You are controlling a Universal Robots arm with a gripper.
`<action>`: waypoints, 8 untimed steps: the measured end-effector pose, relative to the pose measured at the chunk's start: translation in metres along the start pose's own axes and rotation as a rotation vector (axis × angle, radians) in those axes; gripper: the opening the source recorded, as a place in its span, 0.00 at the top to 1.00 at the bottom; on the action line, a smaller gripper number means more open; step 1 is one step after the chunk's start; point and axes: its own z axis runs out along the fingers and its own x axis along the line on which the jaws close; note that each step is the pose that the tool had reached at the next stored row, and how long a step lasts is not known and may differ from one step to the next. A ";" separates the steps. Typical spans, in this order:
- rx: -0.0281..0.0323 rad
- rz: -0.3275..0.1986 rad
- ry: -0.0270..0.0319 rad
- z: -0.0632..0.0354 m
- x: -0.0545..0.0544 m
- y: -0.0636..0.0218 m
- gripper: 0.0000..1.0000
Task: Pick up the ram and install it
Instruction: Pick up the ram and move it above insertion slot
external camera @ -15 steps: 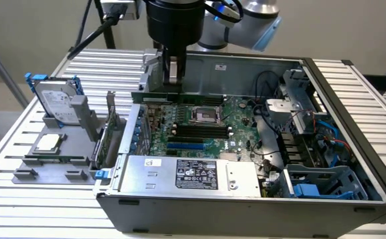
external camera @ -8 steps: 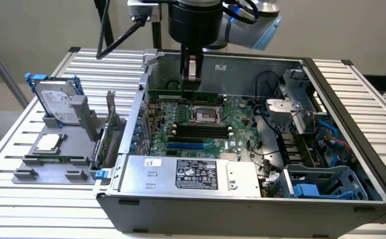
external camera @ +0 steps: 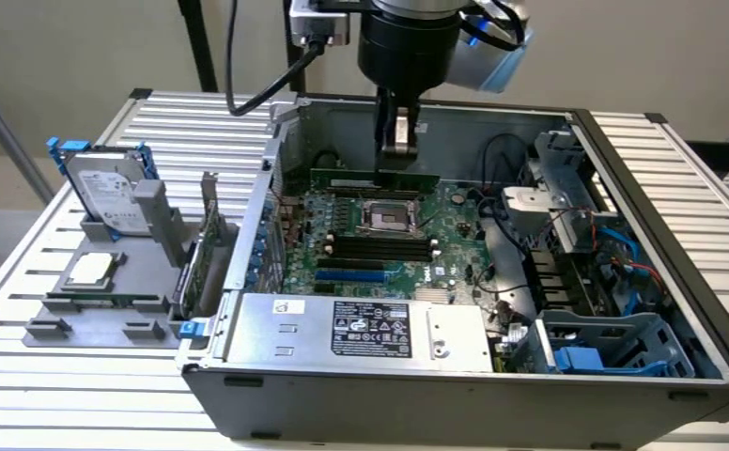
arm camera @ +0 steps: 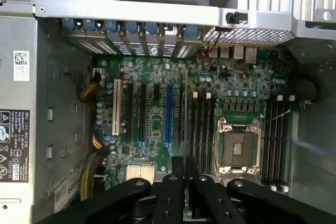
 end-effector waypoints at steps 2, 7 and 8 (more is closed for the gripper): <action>0.0004 0.007 0.0001 0.0006 -0.001 -0.0035 0.87; 0.0004 0.012 -0.0003 0.0007 -0.001 -0.0067 0.87; 0.0003 0.012 -0.0005 0.0007 -0.001 -0.0067 0.87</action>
